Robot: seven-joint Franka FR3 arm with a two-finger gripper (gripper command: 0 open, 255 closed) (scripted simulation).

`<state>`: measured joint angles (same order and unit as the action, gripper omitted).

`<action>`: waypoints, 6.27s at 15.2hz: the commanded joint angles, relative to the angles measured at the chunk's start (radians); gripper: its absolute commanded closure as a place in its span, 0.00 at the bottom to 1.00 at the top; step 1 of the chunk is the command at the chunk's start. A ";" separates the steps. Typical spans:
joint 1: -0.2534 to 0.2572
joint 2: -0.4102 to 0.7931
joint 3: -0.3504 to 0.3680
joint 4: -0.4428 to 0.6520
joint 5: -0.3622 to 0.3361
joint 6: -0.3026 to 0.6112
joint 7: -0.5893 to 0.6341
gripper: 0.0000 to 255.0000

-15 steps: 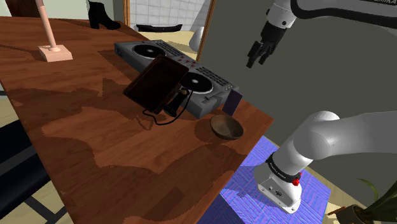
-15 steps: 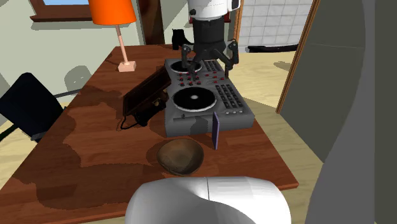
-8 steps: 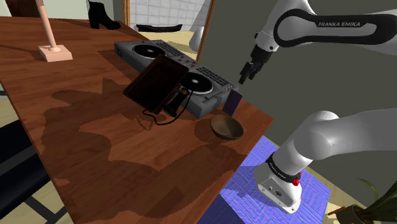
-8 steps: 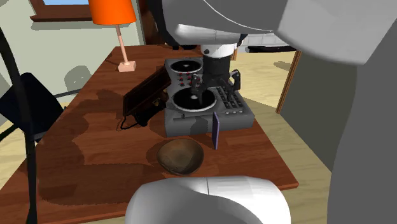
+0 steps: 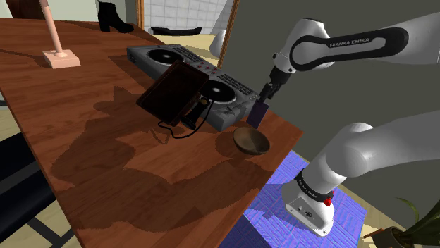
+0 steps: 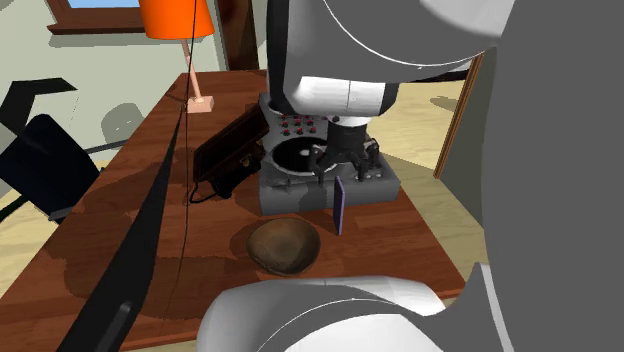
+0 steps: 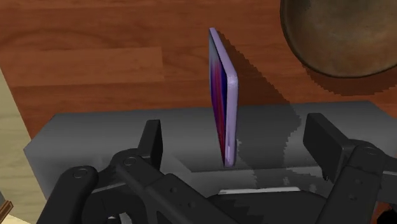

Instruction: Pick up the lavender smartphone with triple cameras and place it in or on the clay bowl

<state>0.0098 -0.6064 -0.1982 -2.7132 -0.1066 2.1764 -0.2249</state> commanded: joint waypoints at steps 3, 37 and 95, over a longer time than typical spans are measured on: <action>0.002 0.038 -0.007 -0.037 -0.002 0.076 -0.001 0.00; 0.005 -0.053 0.018 0.124 0.012 -0.176 0.004 1.00; 0.119 -0.362 0.297 -0.140 0.197 -0.222 0.255 0.00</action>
<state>0.1287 -0.9688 0.0988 -2.8537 0.0903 1.9542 0.0302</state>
